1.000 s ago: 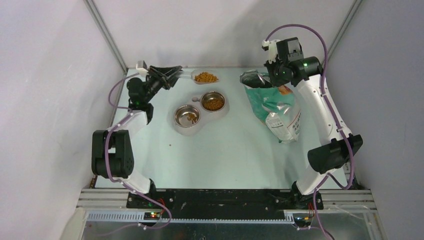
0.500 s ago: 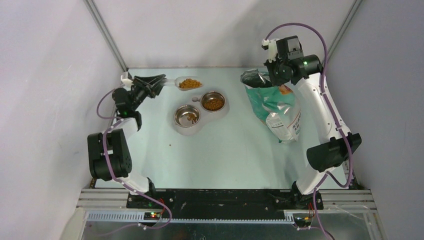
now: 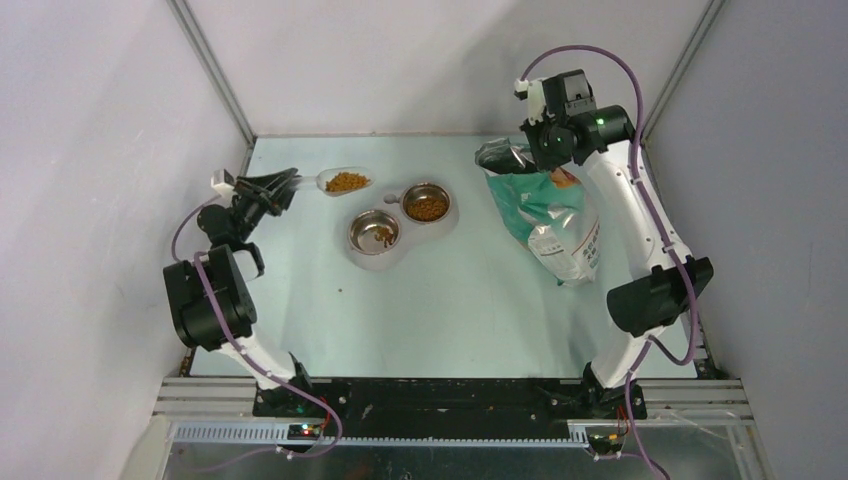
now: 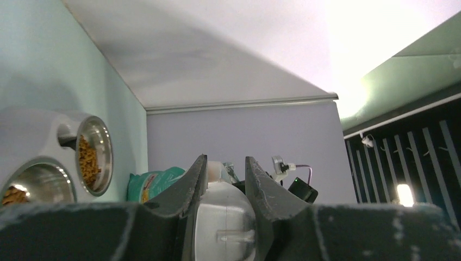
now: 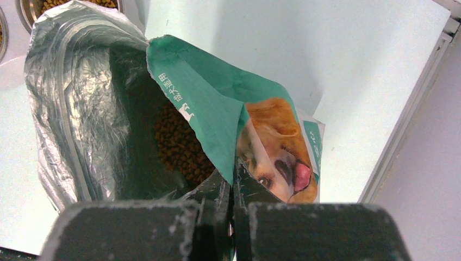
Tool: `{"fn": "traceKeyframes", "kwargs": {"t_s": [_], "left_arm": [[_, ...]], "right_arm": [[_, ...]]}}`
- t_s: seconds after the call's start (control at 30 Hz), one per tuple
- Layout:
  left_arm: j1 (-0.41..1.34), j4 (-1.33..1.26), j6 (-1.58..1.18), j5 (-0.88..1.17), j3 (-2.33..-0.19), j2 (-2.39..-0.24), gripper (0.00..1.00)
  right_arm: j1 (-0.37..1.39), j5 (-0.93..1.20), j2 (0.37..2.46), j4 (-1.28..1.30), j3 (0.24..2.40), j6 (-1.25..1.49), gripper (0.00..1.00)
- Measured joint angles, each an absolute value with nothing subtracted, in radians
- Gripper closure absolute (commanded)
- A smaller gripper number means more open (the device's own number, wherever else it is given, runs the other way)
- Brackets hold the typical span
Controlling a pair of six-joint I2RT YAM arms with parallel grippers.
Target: Serve the pet food
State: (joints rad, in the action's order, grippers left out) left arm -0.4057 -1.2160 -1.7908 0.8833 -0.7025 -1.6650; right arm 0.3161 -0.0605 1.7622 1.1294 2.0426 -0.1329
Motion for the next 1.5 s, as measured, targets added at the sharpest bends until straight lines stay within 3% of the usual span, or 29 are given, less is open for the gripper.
{"fn": "traceKeyframes", "kwargs": {"t_s": [0.23, 0.6, 1.0, 1.5], "left_arm": [[-0.462, -1.216, -1.740, 0.914, -0.683, -1.692, 1.00], [-0.469, -1.016, -1.410, 0.939, -0.683, -1.722, 1.00], [-0.479, -0.539, -0.966, 0.932, -0.788, -1.733, 1.00], [-0.364, -0.102, -0.539, 0.849, -0.917, -1.558, 1.00]], "right_arm": [[0.318, -0.060, 1.771, 1.136, 2.055, -0.133, 1.00], [0.316, -0.060, 1.775, 1.139, 2.060, -0.133, 1.00], [0.305, -0.057, 1.775, 1.140, 2.060, -0.132, 1.00], [0.282, -0.030, 1.742, 1.085, 1.990, -0.125, 1.00]]}}
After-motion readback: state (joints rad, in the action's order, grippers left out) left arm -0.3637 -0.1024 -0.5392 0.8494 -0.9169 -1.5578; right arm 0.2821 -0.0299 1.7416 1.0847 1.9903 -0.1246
